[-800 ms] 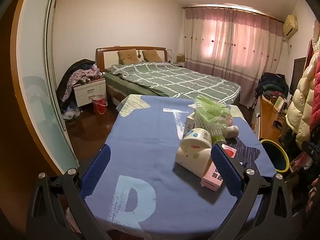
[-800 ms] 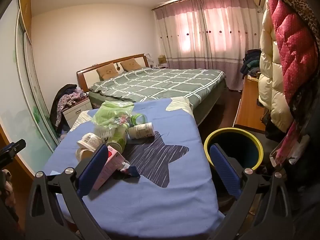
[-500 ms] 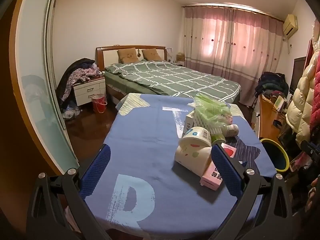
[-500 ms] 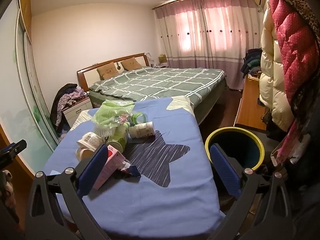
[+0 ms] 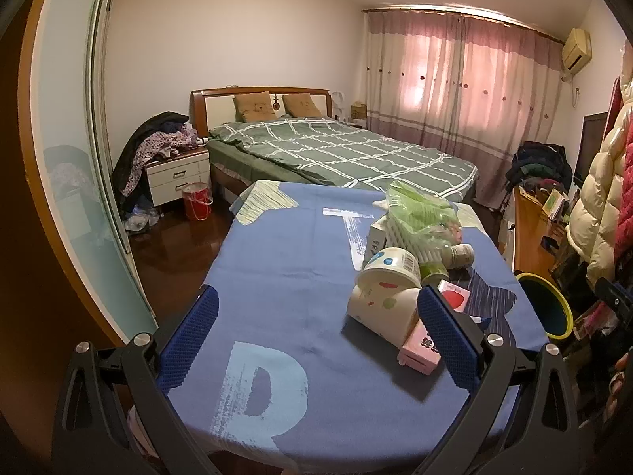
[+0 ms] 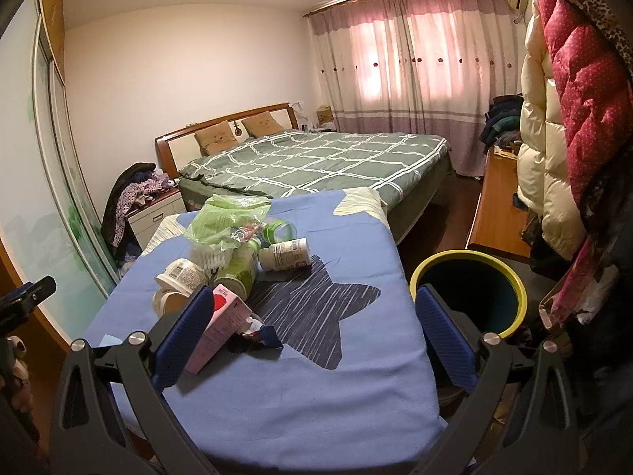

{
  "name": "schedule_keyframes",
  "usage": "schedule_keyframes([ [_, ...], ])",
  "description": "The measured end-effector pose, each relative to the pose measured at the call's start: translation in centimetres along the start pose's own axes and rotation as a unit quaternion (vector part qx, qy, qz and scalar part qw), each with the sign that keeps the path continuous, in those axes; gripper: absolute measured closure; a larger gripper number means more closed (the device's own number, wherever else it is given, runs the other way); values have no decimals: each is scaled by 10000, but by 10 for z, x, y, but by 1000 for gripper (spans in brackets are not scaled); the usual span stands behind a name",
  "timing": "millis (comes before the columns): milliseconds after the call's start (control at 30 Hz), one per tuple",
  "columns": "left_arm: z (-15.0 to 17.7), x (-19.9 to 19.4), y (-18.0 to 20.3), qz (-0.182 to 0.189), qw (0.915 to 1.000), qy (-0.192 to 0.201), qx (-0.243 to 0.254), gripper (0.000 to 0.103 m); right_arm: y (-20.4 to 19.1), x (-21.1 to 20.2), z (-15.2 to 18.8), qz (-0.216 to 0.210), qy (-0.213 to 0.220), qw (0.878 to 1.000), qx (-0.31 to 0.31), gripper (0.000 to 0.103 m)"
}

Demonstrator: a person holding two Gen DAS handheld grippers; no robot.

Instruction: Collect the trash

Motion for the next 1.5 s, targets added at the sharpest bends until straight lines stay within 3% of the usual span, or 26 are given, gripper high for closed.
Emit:
schedule_keyframes([
  [1500, 9, 12, 5, 15, 9999, -166, 33, 4, -3, 4, 3, -35, -52, 10000, -2, 6],
])
Point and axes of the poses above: each gripper's, at about its wrist camera, not at the fingertips, and x roughly the way its jaws point, y to its right, z to its underside, the point moved 3 cm from there along x, roughly the way its jaws point, and after that the axes turned 6 degrees about z, right-handed, at the moved point
